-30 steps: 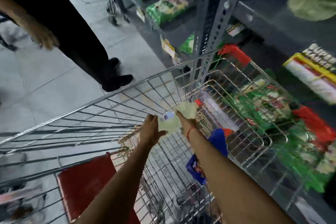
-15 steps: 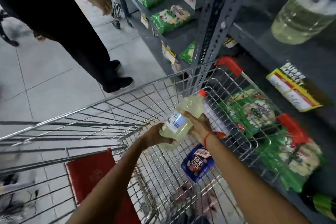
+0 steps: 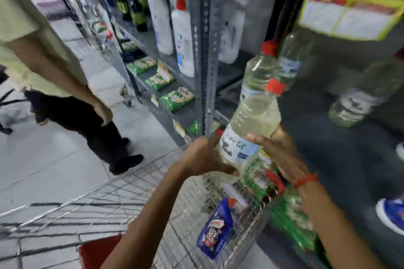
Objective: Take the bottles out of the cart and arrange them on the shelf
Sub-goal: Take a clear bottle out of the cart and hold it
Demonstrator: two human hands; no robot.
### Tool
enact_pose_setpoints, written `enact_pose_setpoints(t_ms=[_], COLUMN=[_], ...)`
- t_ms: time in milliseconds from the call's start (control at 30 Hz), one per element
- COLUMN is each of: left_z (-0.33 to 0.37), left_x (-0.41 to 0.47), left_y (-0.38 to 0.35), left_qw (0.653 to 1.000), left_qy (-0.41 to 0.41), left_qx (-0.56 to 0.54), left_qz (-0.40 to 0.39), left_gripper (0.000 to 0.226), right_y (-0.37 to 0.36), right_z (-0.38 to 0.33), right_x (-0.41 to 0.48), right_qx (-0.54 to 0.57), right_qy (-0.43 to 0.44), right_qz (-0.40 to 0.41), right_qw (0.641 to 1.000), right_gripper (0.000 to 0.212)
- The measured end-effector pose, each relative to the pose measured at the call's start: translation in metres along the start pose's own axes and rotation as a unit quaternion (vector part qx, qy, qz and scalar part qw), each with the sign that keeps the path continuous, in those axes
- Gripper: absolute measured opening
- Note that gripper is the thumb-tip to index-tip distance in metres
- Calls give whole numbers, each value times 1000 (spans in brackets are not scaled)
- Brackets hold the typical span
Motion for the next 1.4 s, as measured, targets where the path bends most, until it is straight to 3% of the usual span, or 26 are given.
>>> enact_pose_setpoints(t_ms=[100, 200, 433, 600, 700, 1067, 1200, 1267, 1300, 1367, 1400], left_z=[45, 76, 113, 117, 120, 112, 111, 111, 107, 91, 78], left_x=[13, 28, 62, 72, 76, 72, 65, 56, 50, 29, 18], left_y=[-23, -57, -131, -157, -166, -181, -182, -176, -171, -159, -152], left_qw=[996, 988, 986, 981, 981, 978, 979, 983, 985, 981, 974], left_qy=[-15, -35, 33, 68, 75, 51, 10, -21, -32, -38, -33], left_qx=[-69, -127, -140, -150, -151, -181, -180, -164, -152, -146, -154], left_qz=[52, 77, 84, 101, 100, 91, 93, 77, 74, 121, 162], left_gripper=[59, 61, 63, 61, 74, 77, 91, 102, 104, 91, 80], right_y=[46, 82, 137, 151, 153, 158, 151, 138, 130, 109, 98], right_z=[-30, -49, -41, -29, -28, -15, -12, -7, -2, 13, 21], right_x=[3, 10, 32, 40, 42, 35, 25, 10, 0, -22, -31], right_qx=[-7, -59, -113, -99, -92, -63, -41, -28, -44, -98, -118], right_qy=[27, 59, 46, 44, 39, 27, 42, 97, 141, 236, 278], right_qz=[2, 16, 67, 112, 120, 128, 124, 220, 296, 406, 423], right_qw=[1000, 996, 990, 988, 988, 989, 991, 970, 944, 877, 855], right_gripper=[72, 85, 69, 69, 69, 77, 82, 82, 80, 70, 63])
Point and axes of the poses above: each hand's wrist, its own x-axis towards the middle knuckle, its own y-axis out of the back of the hand, z = x × y, the point moved 1 cm from there along x, towards the middle knuckle, and after that the axes turned 15 degrees about z, right-handed, at the moved point
